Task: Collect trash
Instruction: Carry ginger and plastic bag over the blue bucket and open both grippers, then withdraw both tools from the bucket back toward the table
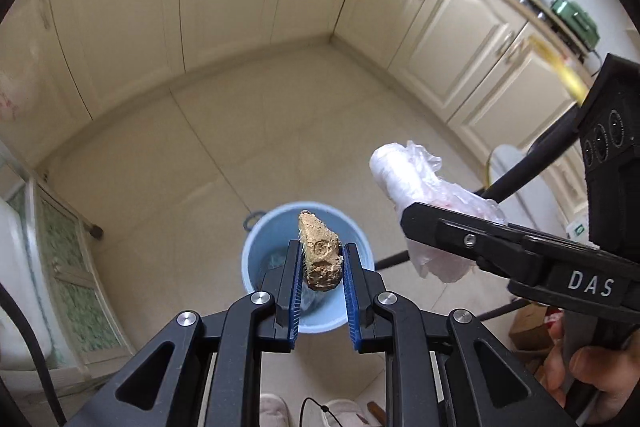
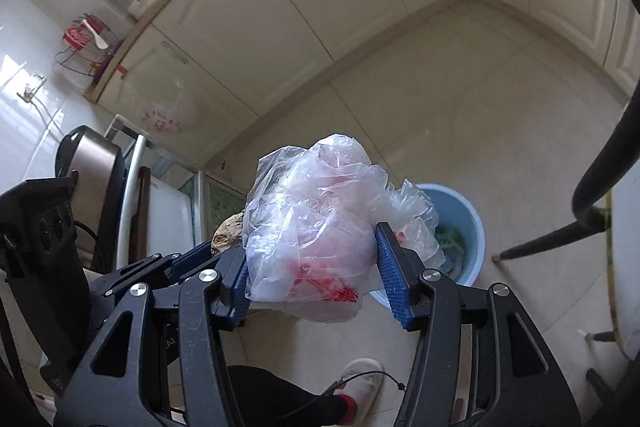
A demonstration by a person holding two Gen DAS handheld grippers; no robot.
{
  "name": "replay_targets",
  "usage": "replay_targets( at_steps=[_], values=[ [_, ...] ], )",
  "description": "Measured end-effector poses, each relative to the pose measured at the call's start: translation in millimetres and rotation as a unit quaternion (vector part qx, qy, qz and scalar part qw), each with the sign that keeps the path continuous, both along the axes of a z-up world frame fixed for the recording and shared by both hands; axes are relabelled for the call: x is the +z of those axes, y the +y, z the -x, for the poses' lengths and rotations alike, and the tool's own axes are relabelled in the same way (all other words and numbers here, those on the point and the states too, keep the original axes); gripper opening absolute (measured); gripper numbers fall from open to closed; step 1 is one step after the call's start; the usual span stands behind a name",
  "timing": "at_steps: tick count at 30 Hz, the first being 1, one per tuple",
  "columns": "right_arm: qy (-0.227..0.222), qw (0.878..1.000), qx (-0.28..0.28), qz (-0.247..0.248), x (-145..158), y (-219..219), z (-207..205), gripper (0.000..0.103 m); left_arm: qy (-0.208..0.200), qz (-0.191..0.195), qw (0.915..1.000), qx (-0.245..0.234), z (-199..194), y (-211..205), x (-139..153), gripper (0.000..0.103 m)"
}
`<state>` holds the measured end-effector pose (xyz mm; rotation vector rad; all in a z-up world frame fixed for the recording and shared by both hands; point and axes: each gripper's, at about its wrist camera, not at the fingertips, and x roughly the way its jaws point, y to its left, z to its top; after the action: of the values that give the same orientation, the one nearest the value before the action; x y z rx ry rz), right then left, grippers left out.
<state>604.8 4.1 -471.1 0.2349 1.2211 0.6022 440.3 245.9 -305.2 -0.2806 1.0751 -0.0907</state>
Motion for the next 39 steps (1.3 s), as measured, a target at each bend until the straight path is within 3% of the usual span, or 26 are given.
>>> replay_targets(
  at_steps=[4, 8, 15, 17, 20, 21, 24, 29, 33, 39],
  values=[
    [0.054, 0.998, -0.014, -0.004, -58, -1, -23, 0.056, 0.049, 0.007, 0.9988, -0.003, -16, 2, -45, 0.015],
    [0.079, 0.997, -0.024, 0.003, -95, -4, -39, 0.059, 0.085, 0.02, 0.9962, 0.006, -30, 5, -79, 0.015],
    [0.085, 0.996, -0.035, 0.012, -114, -4, -57, 0.07, 0.118, 0.026, 0.9927, 0.003, -58, -6, -103, 0.016],
    [0.082, 0.996, -0.038, 0.017, -111, -5, -59, 0.071, 0.123, 0.026, 0.9921, 0.005, -66, -1, -105, 0.022],
    [0.074, 0.996, -0.042, 0.017, -104, -3, -60, 0.072, 0.131, 0.022, 0.9912, 0.006, -72, -1, -103, 0.054],
    [0.071, 0.996, -0.042, 0.018, -100, -1, -59, 0.072, 0.126, 0.015, 0.9919, 0.008, -79, 1, -97, 0.061],
    [0.054, 0.998, -0.038, 0.024, -87, 4, -59, 0.072, 0.112, 0.011, 0.9936, 0.017, -78, 3, -73, 0.064],
    [0.023, 0.999, -0.035, 0.033, -53, 9, -47, 0.072, 0.077, -0.034, 0.9953, 0.048, -53, 2, -23, 0.064],
    [-0.025, 0.998, -0.026, 0.05, -8, 21, -27, 0.074, 0.033, -0.061, 0.9942, 0.082, -19, 12, 26, 0.065],
    [-0.081, 0.996, -0.012, 0.03, 62, 24, 14, 0.074, -0.045, -0.096, 0.9876, 0.115, 40, 7, 96, 0.067]
  ],
)
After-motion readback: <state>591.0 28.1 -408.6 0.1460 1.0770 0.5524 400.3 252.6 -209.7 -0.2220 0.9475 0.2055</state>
